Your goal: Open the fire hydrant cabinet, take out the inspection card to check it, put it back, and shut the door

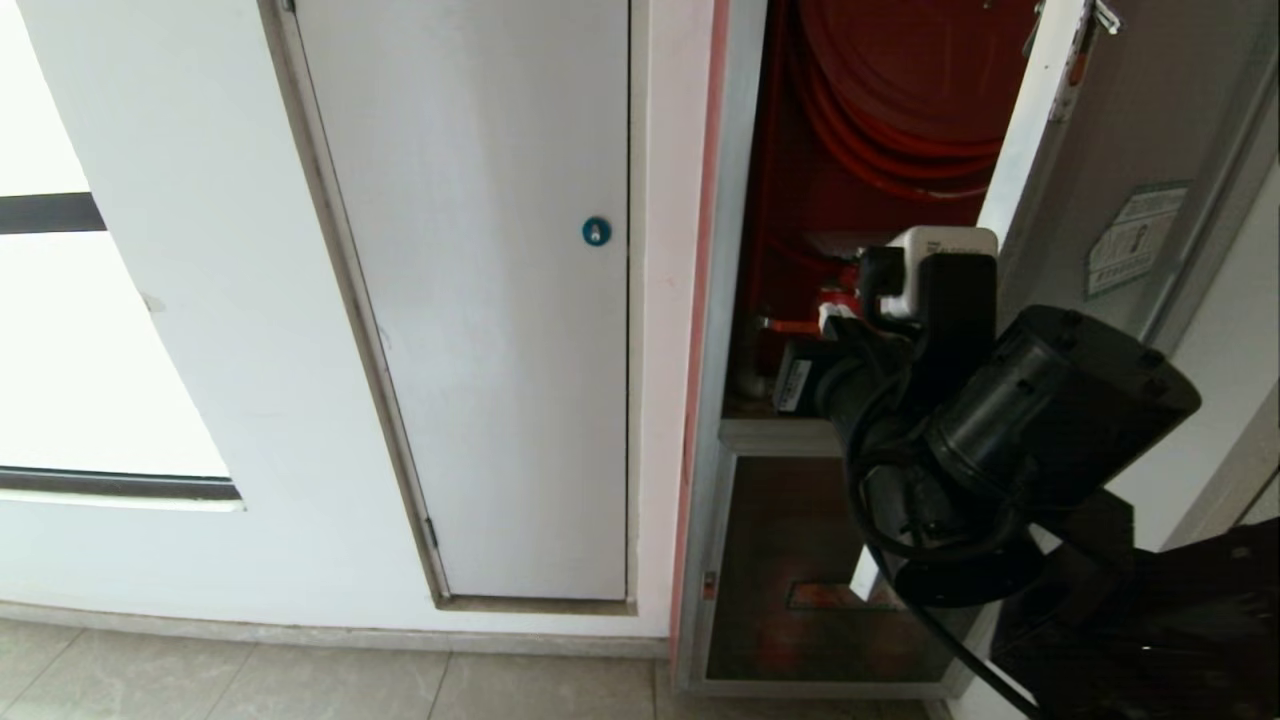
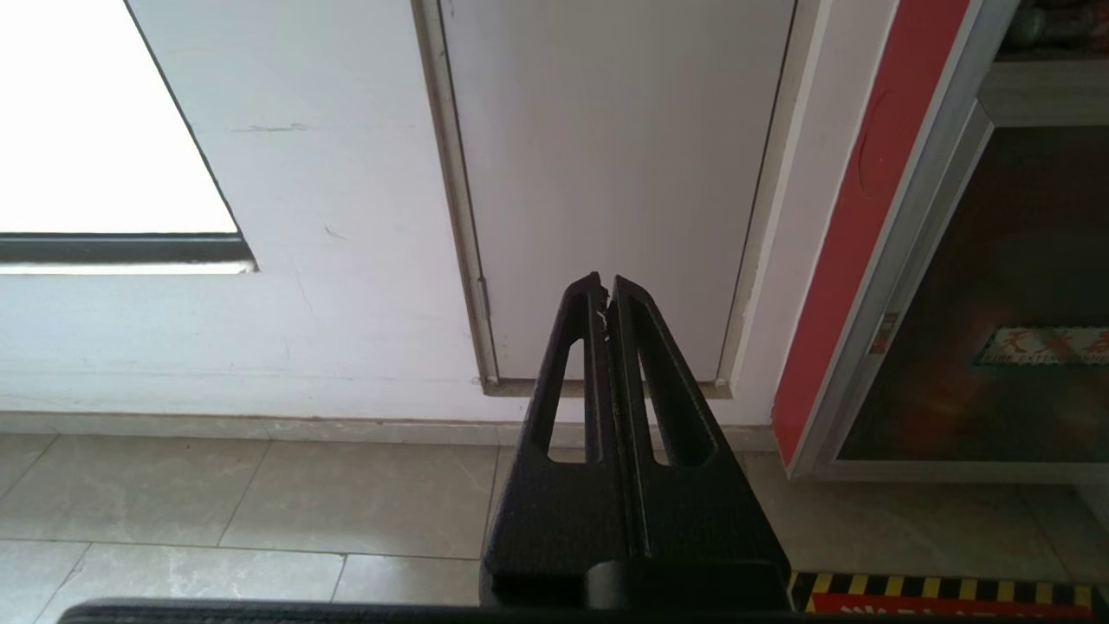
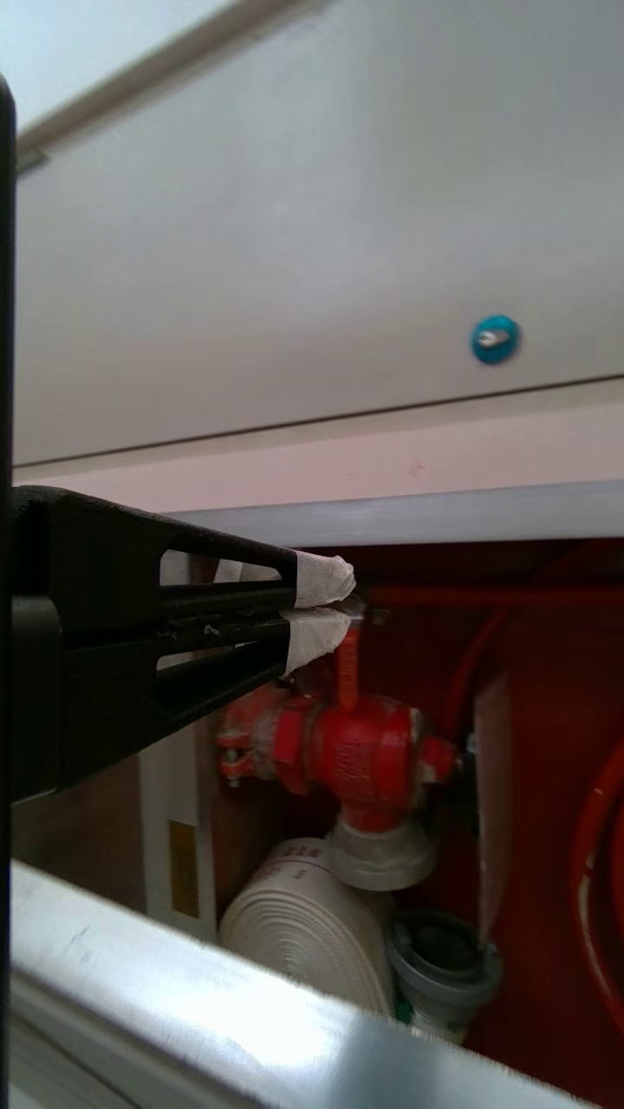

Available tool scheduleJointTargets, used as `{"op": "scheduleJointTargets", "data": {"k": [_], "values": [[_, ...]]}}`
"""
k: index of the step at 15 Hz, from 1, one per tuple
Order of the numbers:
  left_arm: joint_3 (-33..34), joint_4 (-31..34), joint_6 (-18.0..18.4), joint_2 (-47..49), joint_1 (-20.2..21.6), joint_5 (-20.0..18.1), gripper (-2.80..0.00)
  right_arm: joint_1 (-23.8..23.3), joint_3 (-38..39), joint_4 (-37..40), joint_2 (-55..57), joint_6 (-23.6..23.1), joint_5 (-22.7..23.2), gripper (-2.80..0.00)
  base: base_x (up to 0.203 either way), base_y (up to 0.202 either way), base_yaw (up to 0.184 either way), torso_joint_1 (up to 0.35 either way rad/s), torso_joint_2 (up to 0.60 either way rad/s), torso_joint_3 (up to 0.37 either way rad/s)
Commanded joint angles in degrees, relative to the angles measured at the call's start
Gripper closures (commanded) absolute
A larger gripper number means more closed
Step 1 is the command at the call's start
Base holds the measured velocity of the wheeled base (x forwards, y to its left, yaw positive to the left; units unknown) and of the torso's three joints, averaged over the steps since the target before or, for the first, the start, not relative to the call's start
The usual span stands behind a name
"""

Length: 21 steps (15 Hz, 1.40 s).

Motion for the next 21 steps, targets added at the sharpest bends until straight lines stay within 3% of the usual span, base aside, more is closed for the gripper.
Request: {"op": "scheduleJointTargets", "data": {"k": [1,6,21], "values": [[0.18,-0.03,0.03,-0.01,0.02,-0.02,0.0,0.01,-0.86,-9.28,6.42,-2.73,-0.75,0.0,0.0,0.0,0.0,0.0,0.0,0.0],[0.18,-0.03,0.01,-0.01,0.02,-0.01,0.0,-4.26,-6.61,-9.4,8.31,-3.74,-0.79,0.0,0.0,0.0,0.0,0.0,0.0,0.0],[0.18,-0.03,0.01,-0.01,0.02,-0.02,0.0,-9.01,-9.7,-9.43,8.39,-4.95,0.44,0.0,0.0,0.0,0.0,0.0,0.0,0.0]]}}
